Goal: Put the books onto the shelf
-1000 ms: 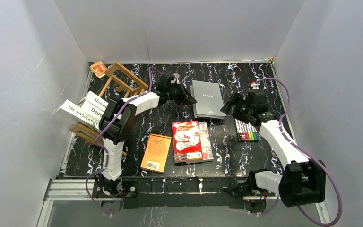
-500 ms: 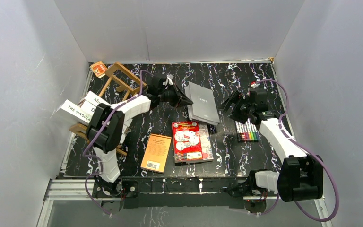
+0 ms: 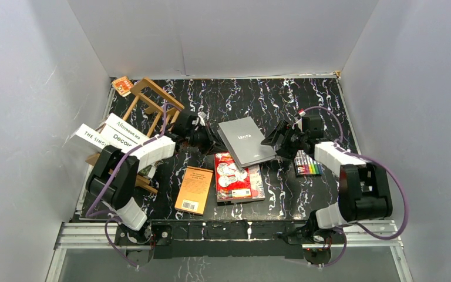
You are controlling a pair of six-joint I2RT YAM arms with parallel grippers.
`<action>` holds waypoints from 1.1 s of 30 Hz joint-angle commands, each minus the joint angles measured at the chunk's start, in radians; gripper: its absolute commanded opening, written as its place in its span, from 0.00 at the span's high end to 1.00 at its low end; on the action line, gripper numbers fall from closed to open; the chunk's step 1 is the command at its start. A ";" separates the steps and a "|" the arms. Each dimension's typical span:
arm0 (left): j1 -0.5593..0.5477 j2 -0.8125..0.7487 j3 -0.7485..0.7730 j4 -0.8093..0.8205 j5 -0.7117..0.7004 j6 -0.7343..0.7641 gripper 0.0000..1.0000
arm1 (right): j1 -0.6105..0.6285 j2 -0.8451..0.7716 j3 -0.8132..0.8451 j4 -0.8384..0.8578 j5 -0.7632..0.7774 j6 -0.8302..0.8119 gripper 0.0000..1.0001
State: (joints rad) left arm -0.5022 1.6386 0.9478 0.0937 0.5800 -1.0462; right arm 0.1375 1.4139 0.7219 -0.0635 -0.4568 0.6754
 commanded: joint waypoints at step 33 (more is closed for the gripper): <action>-0.016 0.206 0.063 0.271 -0.238 0.005 0.18 | -0.003 0.146 -0.064 0.305 -0.188 -0.021 0.18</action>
State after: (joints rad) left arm -0.5076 1.8313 1.0462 0.1631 0.3496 -0.9867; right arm 0.1375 1.5856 0.6636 0.1768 -0.6125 0.6437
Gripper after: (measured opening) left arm 0.818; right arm 0.827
